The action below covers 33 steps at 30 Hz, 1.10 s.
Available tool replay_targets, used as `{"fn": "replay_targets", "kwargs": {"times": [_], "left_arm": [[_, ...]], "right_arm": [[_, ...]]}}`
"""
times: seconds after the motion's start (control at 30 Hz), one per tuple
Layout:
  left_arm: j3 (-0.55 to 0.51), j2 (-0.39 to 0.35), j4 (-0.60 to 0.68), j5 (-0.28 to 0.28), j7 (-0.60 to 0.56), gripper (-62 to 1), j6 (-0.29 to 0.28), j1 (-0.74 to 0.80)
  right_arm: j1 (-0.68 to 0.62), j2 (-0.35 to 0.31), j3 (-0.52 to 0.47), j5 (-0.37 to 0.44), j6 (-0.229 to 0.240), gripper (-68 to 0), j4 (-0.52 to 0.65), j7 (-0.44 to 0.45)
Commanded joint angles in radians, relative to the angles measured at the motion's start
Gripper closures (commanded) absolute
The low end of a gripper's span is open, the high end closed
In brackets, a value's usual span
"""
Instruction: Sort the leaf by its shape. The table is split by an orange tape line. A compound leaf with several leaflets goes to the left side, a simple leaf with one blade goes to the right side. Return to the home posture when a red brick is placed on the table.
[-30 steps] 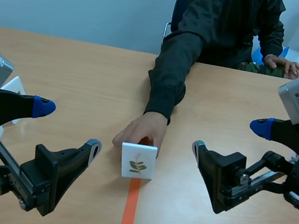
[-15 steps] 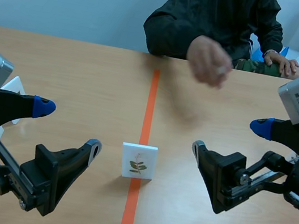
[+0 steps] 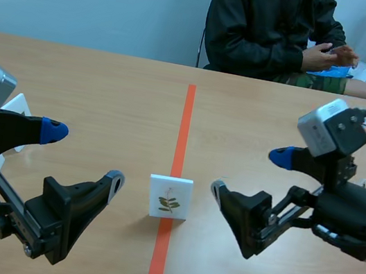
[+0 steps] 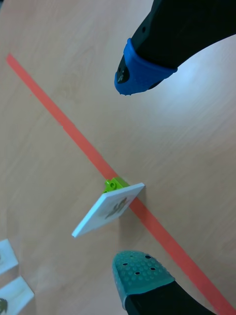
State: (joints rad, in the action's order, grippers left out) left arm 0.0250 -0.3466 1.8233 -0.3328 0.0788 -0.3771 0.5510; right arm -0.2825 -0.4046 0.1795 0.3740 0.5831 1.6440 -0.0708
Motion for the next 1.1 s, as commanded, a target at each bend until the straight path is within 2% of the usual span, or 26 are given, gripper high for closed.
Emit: {"fn": "replay_targets", "kwargs": {"times": [0.0,0.2,0.33,0.53,0.7,0.9,1.07], "left_arm": [[-0.006,0.002,0.004,-0.007,-0.014,-62.3,-0.003,0.000],[-0.006,0.002,0.004,-0.006,-0.014,-62.3,-0.003,0.000],[-0.006,0.002,0.004,-0.006,-0.014,-62.3,-0.003,0.000],[-0.006,0.002,0.004,-0.006,-0.014,-62.3,-0.003,0.000],[-0.006,0.002,0.004,-0.006,-0.014,-62.3,-0.003,0.000],[-0.006,0.002,0.004,-0.006,-0.015,-62.3,-0.003,0.000],[-0.006,0.002,0.004,-0.006,-0.015,-62.3,-0.003,0.000]], "right_arm": [[0.037,0.000,0.023,-0.017,-0.005,-67.9,-0.023,0.041],[0.137,0.011,0.149,-0.135,-0.006,-67.9,-0.193,0.181],[0.193,0.068,0.193,-0.231,-0.013,-67.9,-0.310,0.271],[0.278,0.147,0.253,-0.332,-0.026,-67.9,-0.458,0.385],[0.320,0.190,0.299,-0.391,-0.076,-67.9,-0.536,0.411],[0.335,0.217,0.348,-0.400,-0.147,-67.9,-0.614,0.462],[0.335,0.236,0.380,-0.443,-0.170,-67.9,-0.637,0.462]]}}
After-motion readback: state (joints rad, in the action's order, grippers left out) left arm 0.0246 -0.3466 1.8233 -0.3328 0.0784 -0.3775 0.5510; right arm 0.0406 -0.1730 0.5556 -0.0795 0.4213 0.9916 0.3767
